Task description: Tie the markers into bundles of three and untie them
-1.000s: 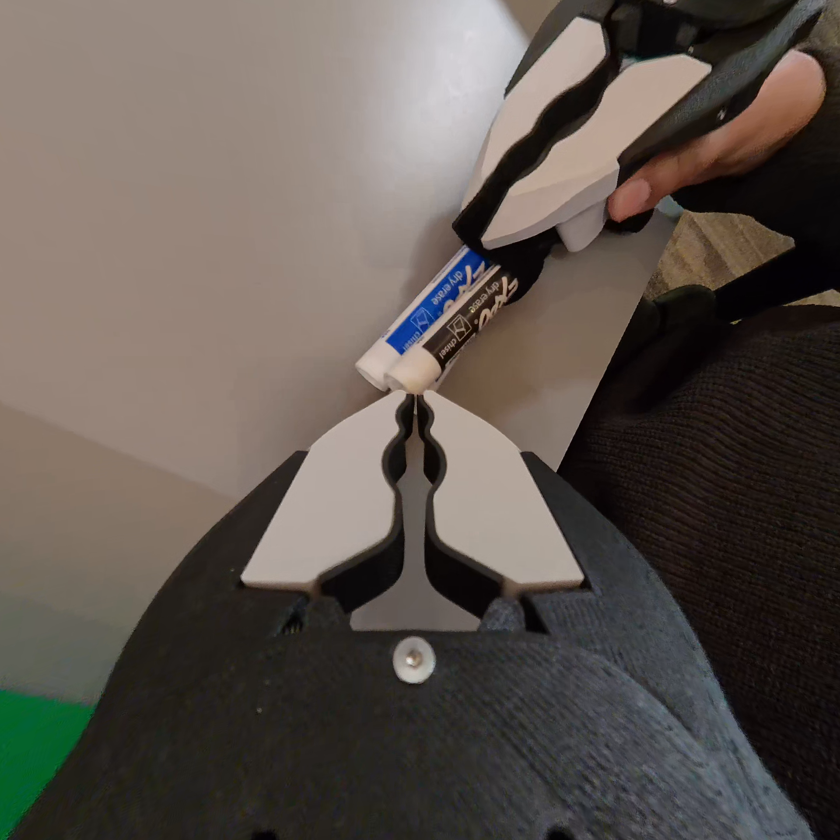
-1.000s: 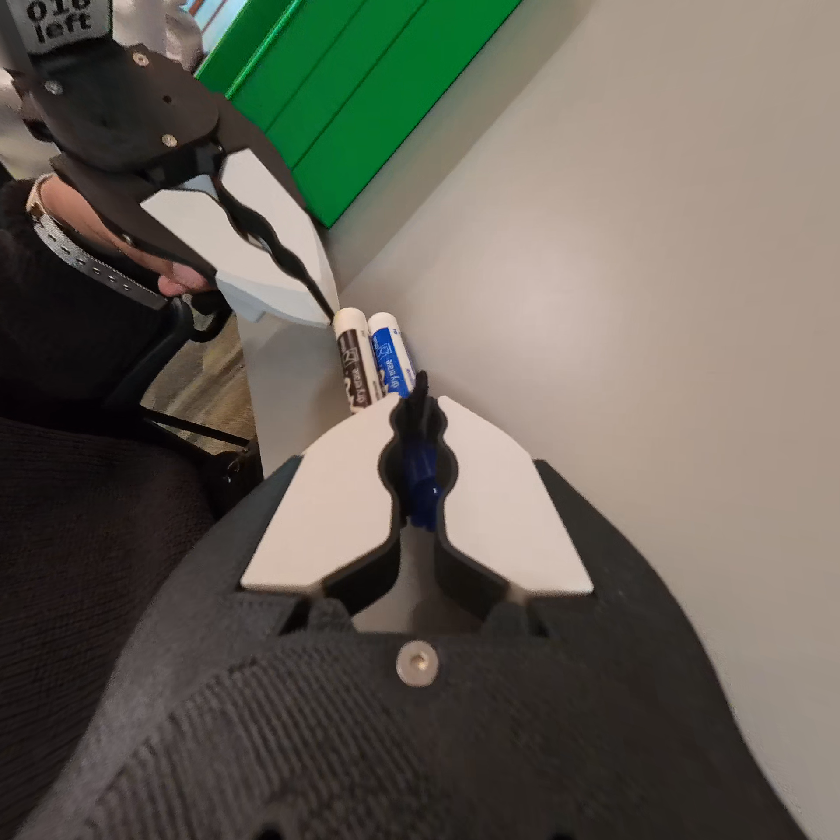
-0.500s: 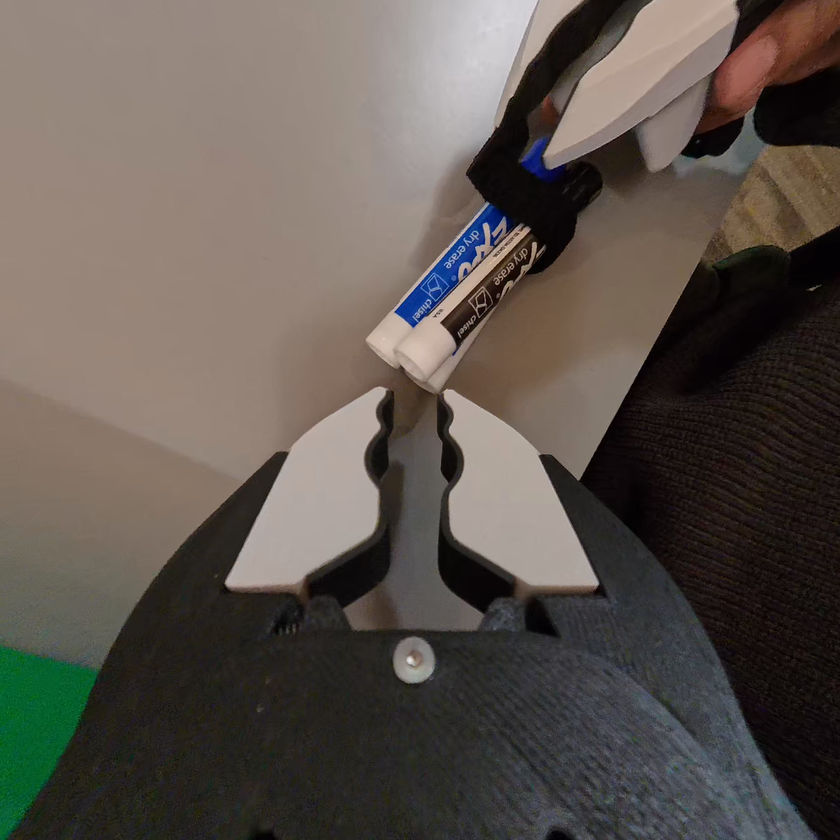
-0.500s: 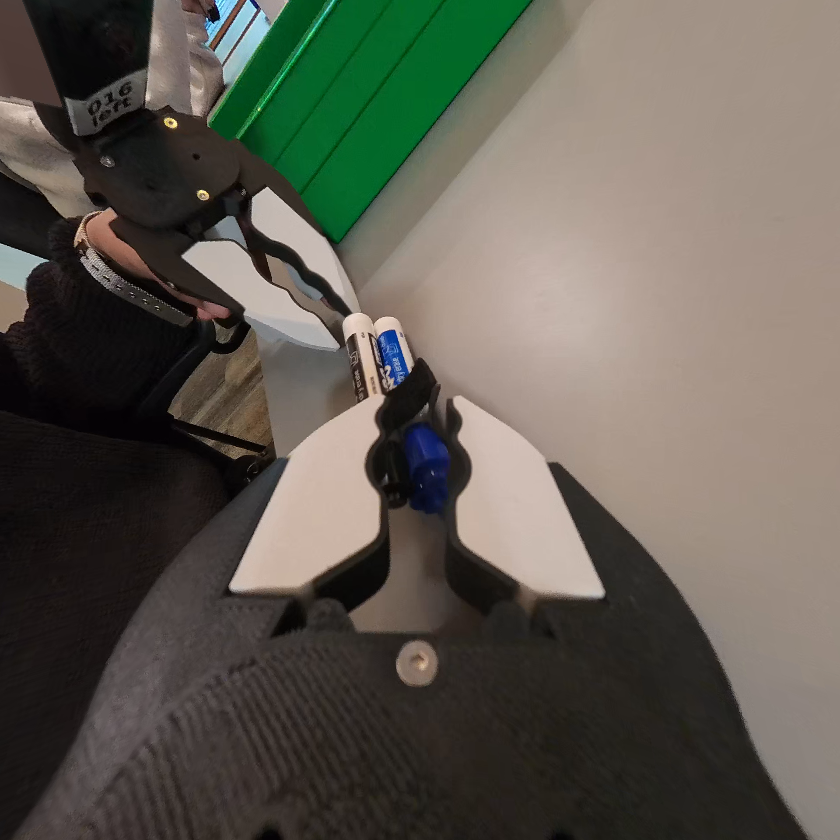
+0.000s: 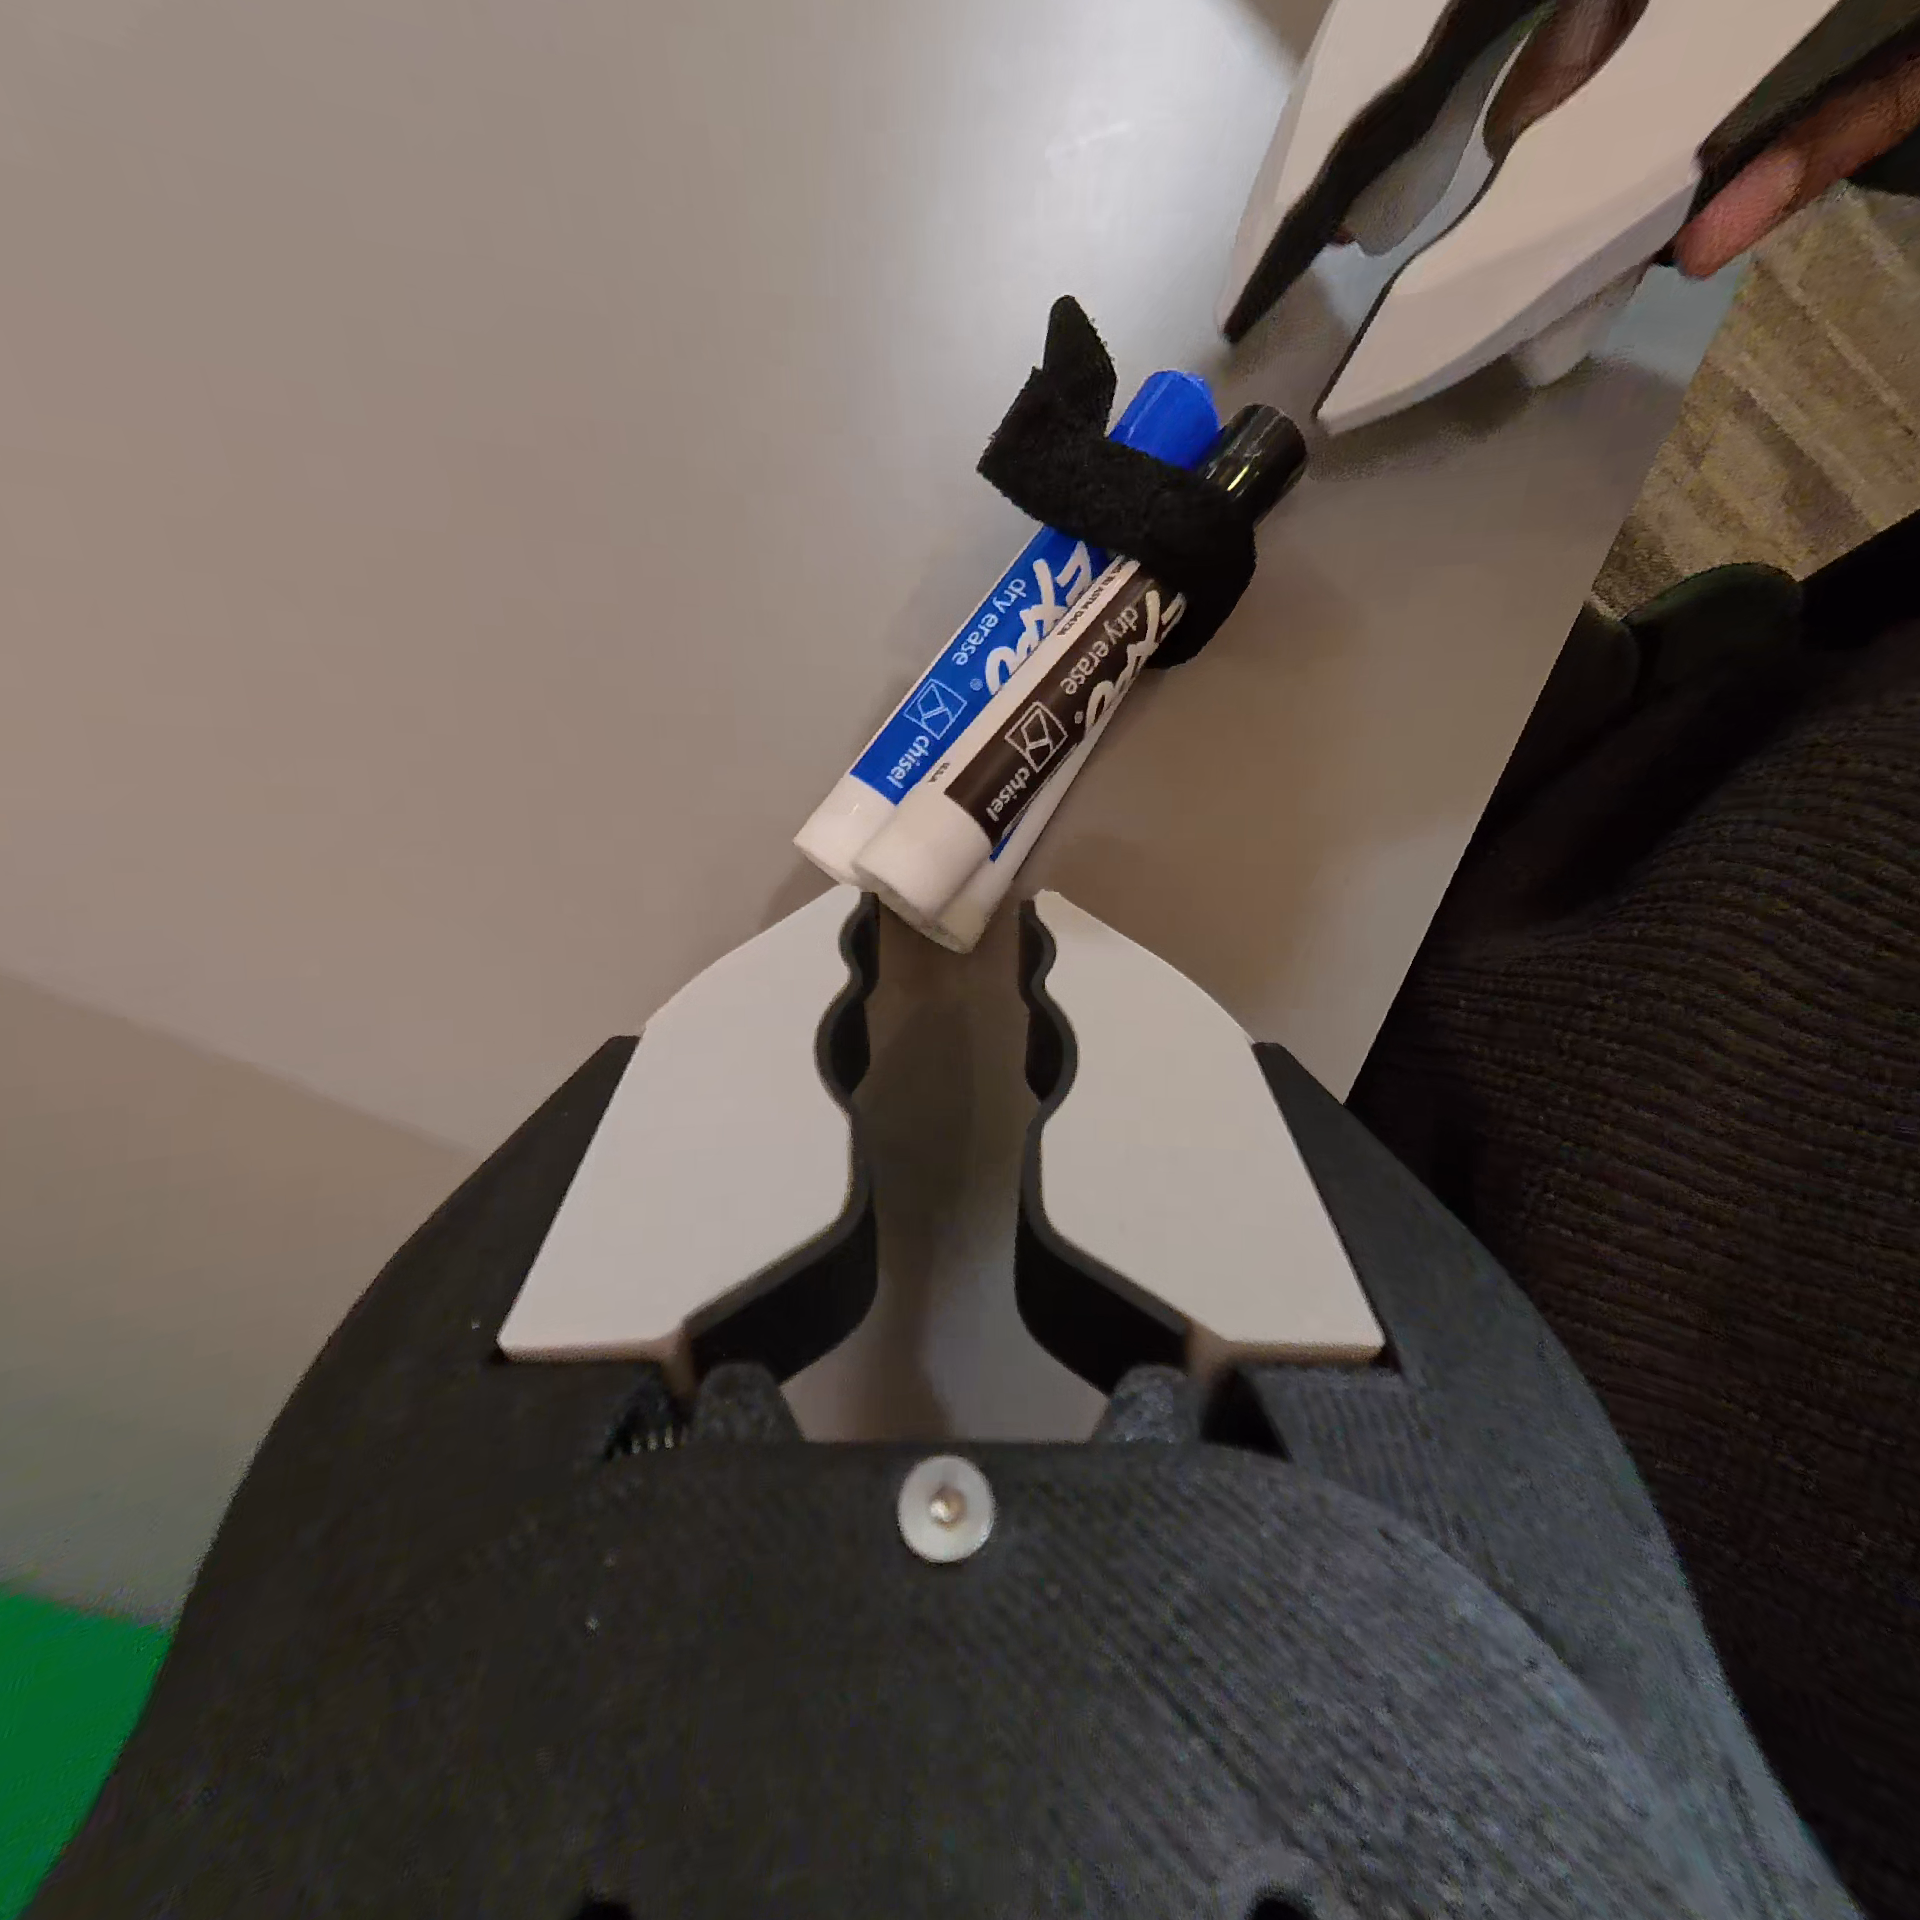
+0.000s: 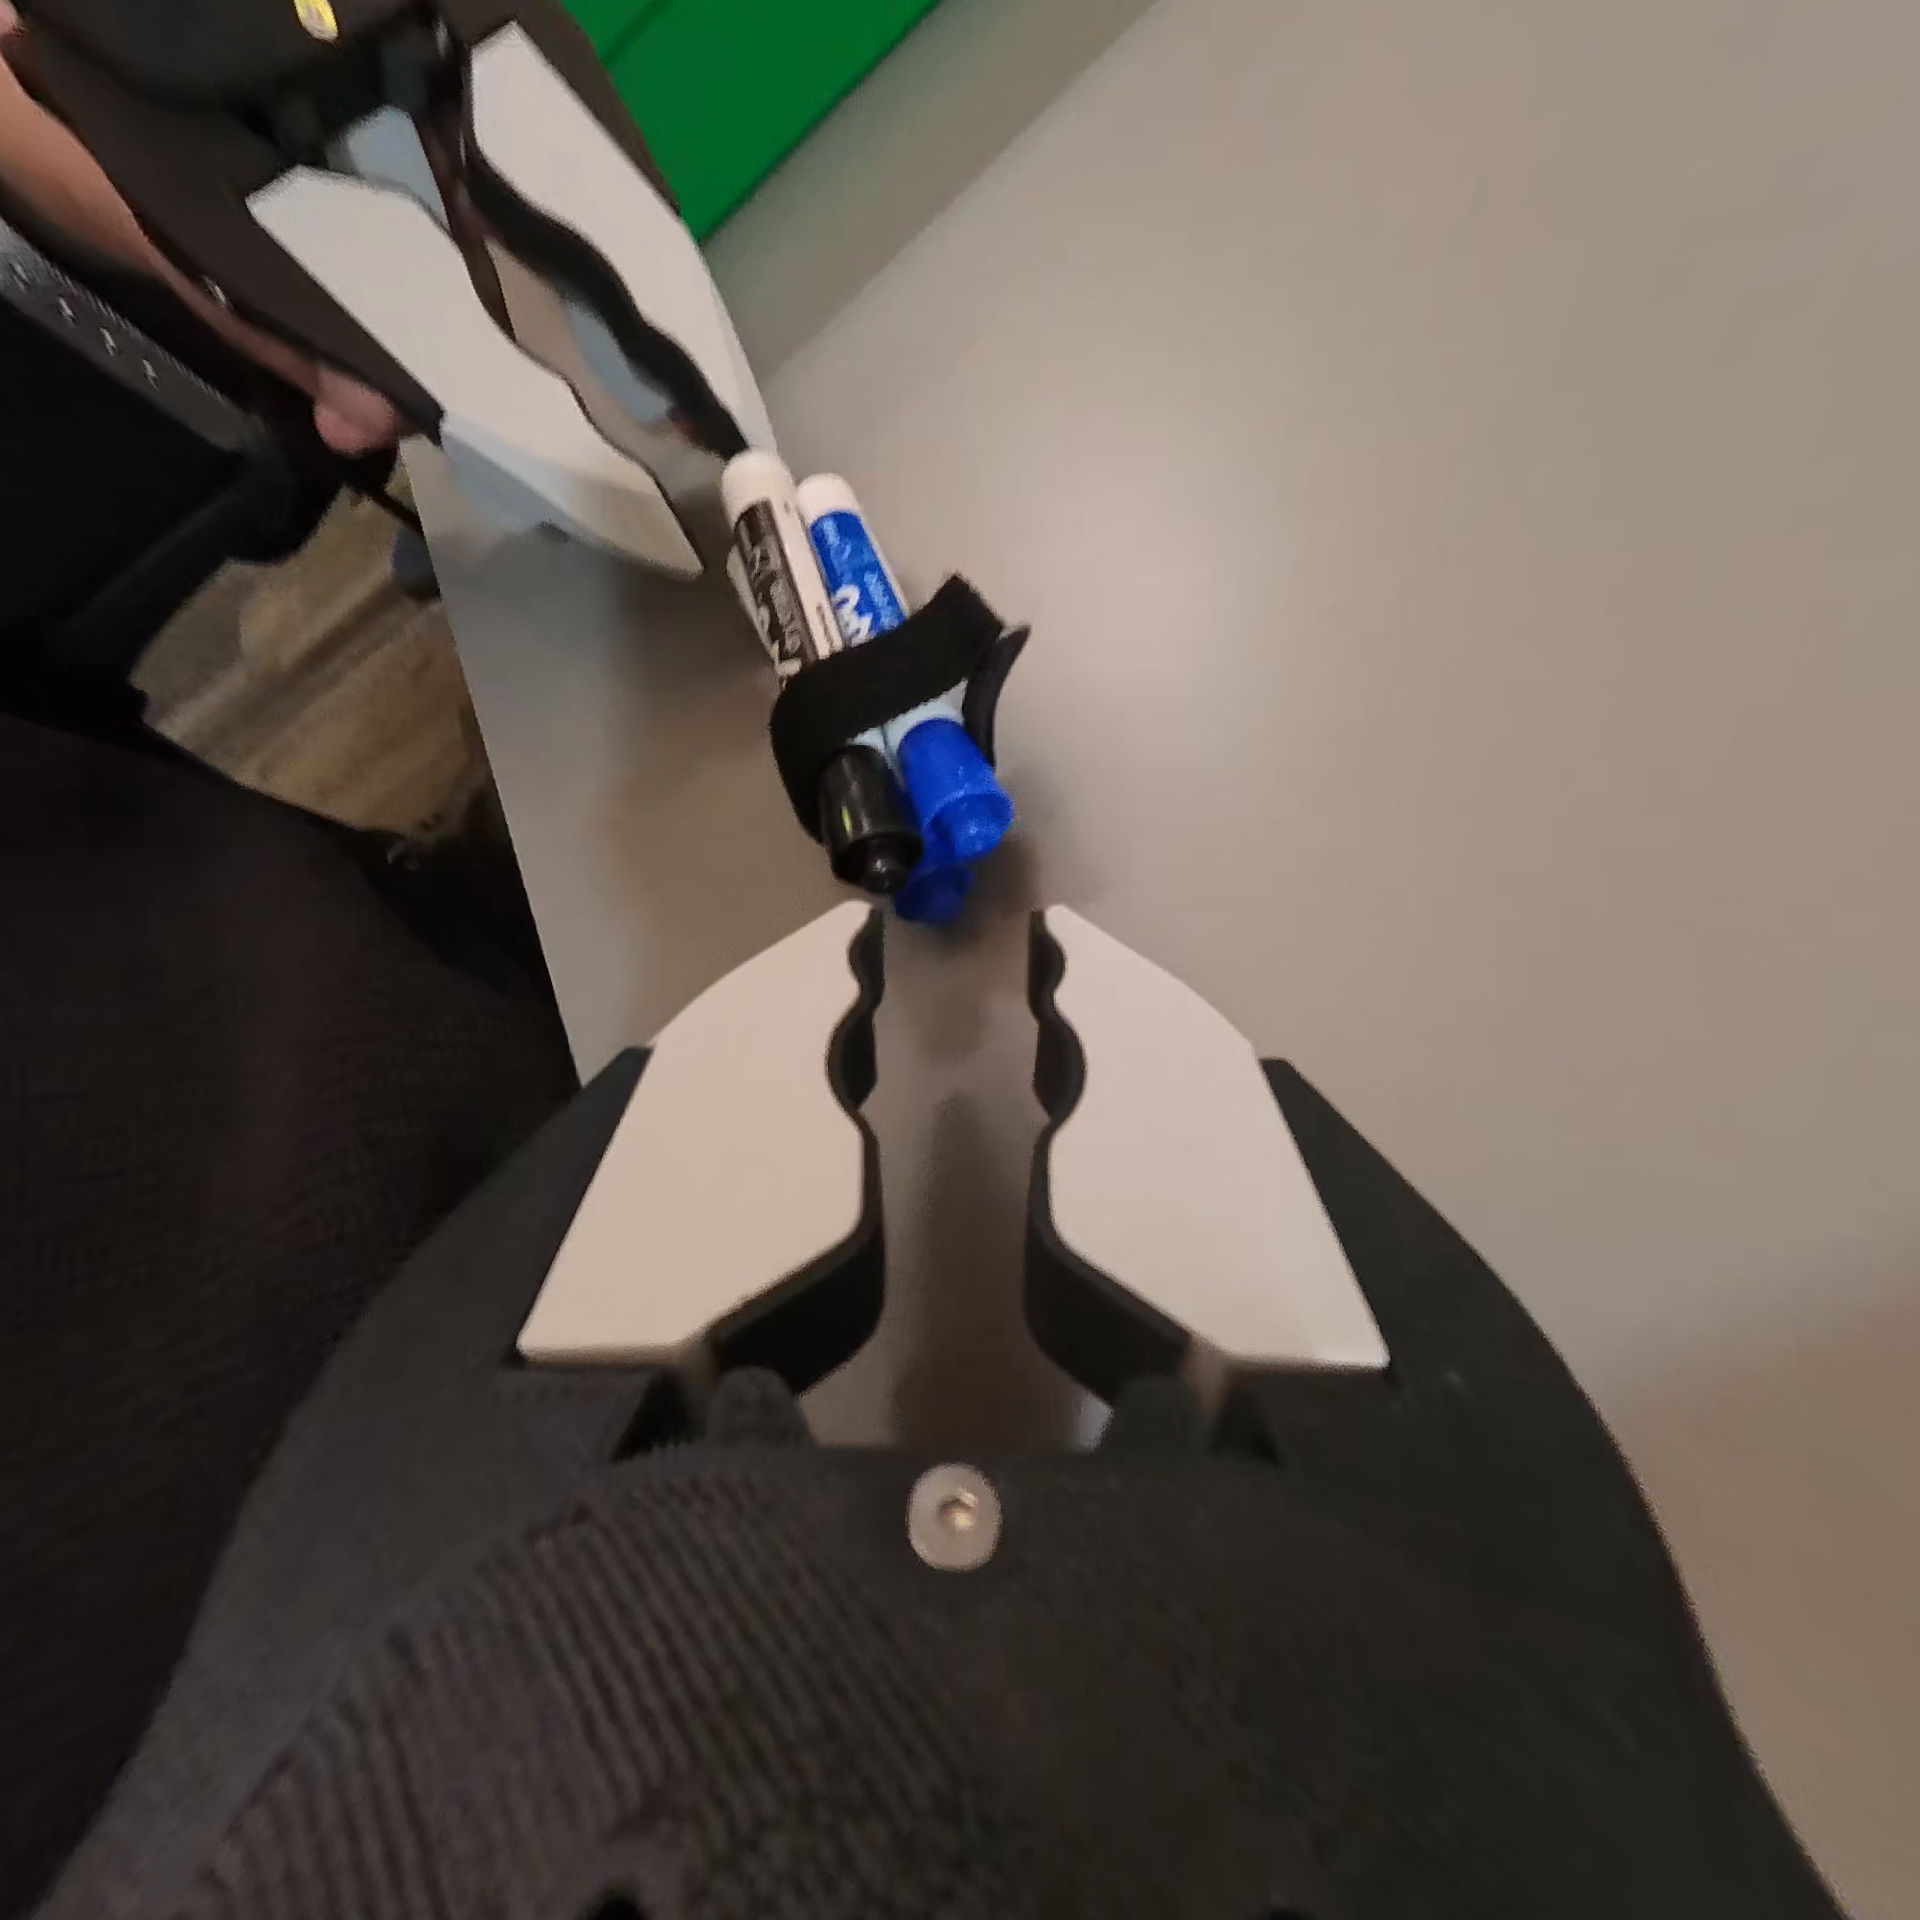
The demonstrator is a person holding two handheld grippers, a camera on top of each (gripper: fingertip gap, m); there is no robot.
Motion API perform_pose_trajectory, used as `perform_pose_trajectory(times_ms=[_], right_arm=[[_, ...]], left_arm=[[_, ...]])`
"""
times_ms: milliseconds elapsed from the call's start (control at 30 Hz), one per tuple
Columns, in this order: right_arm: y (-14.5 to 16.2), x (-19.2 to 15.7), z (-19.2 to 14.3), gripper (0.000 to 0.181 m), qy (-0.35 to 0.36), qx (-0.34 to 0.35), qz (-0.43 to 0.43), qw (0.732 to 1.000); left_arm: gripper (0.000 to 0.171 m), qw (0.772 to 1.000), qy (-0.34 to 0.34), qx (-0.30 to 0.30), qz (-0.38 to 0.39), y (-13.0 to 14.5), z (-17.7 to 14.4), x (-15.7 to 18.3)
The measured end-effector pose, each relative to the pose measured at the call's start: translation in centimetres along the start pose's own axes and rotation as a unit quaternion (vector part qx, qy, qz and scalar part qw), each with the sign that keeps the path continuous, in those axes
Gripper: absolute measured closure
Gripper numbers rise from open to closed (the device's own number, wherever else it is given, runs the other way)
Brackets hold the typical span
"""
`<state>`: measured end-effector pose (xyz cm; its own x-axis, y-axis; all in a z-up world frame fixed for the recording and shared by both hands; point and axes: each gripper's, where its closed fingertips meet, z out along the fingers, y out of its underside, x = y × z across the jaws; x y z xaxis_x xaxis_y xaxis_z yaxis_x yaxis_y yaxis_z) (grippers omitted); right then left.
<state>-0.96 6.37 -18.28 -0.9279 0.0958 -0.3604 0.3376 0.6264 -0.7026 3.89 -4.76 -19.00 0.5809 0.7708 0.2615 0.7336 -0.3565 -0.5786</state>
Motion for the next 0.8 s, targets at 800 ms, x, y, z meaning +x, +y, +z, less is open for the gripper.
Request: perform_pose_trajectory(times_ms=[800], right_arm=[[1.2, 0.3, 1.4, 0.159, 0.023, -0.039, -0.014, 0.999]], left_arm=[[0.138, 0.999, -0.039, -0.001, 0.0, 0.1, 0.2, -1.2]])
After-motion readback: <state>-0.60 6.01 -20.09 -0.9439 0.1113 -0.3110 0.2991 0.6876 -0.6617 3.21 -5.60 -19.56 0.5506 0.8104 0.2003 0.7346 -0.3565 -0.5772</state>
